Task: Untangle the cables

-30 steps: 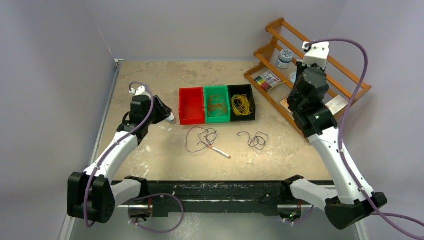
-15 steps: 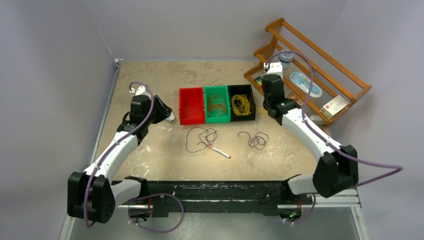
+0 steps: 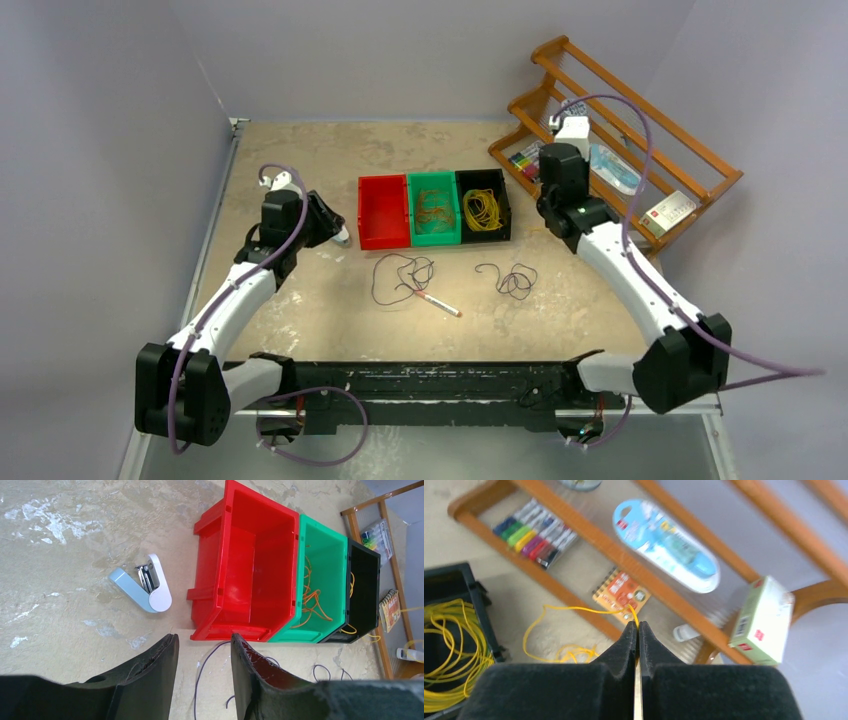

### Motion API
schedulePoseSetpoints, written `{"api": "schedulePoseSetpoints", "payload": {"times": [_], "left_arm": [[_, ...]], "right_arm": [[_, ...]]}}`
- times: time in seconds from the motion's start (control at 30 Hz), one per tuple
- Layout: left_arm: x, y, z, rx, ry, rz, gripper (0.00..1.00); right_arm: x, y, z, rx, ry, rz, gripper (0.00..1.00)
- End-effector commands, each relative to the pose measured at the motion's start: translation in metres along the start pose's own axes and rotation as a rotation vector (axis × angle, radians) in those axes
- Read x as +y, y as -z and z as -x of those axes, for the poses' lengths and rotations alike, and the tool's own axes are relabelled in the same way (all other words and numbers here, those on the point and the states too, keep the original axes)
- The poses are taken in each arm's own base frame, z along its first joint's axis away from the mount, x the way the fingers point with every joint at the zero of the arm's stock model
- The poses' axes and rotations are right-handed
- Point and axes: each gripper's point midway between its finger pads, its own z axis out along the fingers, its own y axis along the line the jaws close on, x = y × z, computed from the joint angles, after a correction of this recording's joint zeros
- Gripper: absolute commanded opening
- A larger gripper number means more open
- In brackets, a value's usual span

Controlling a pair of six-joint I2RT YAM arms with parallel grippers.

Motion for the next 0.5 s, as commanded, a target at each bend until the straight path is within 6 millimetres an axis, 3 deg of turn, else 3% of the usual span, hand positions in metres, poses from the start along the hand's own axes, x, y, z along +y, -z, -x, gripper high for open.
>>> {"api": "schedulePoseSetpoints", "payload": {"times": [0.0,0.17,0.33,0.47], "left_arm": [[-0.016,0.001,0.02,-0.054,-0.006,-0.055,0.42],[-0.018,0.001,0.021,-0.056,0.0,-0.063,0.42],[-0.017,0.0,0.02,-0.054,0.001,-0.063,0.42],[-0.018,-0.001,0.019,-0.054,0.012,-0.07,0.42]], "right_arm": [[-0.061,0.031,0.057,-0.123,-0.086,-0.146,0.0],[-0.083,0.049,0.078,-0.173,-0.117,-0.165,0.0],[-0.09,0.063,0.104,-0.248,-0.161,-0.117,0.0],[-0.079,0.073,0.132,-0.344,-0.192,0.012,0.0]]}}
